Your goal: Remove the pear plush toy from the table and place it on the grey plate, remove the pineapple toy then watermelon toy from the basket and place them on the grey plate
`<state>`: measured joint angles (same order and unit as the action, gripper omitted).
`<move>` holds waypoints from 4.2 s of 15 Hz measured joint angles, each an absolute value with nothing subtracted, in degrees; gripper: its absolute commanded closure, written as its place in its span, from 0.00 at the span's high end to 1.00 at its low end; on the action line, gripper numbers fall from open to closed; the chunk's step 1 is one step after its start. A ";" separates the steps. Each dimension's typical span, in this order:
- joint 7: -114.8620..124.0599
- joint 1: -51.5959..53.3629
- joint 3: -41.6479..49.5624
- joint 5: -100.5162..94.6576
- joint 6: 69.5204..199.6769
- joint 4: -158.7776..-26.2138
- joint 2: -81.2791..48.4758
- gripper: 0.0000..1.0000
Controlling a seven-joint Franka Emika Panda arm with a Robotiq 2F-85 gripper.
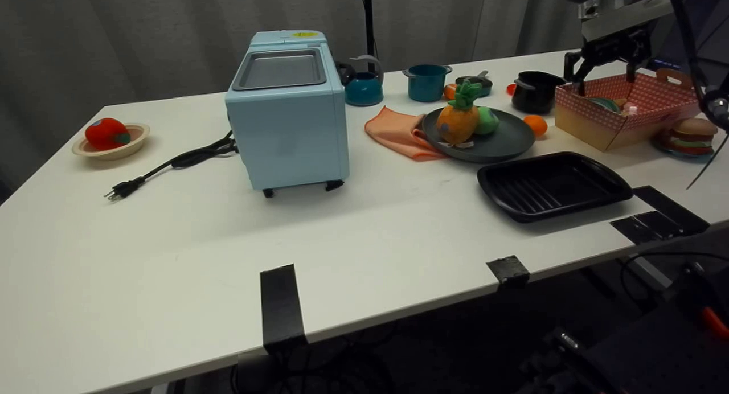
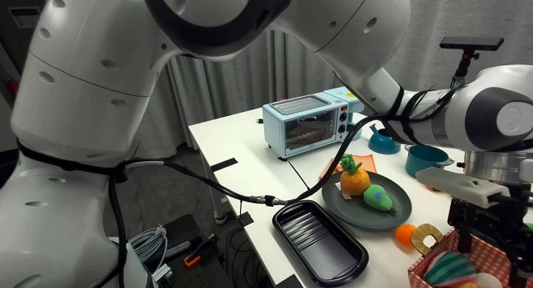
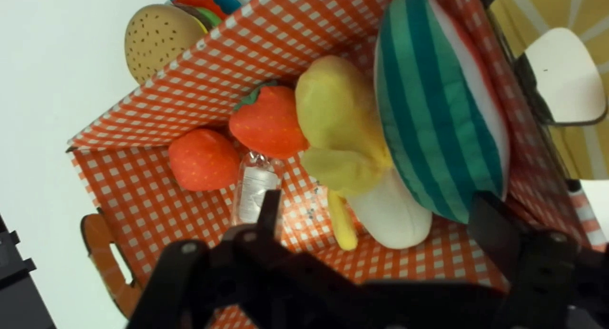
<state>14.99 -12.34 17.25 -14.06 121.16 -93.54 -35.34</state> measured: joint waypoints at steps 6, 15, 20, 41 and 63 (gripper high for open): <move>14.80 -12.38 15.39 -11.44 121.20 -96.12 -35.31 0.84; 14.80 -12.37 14.41 -7.68 121.21 -96.60 -34.69 0.05; 14.83 -12.37 14.26 -7.45 121.22 -97.52 -34.79 0.00; 13.96 -14.71 13.76 4.84 121.77 -93.43 -26.16 0.00; 14.31 -5.19 5.97 3.48 134.71 -108.93 -16.49 0.00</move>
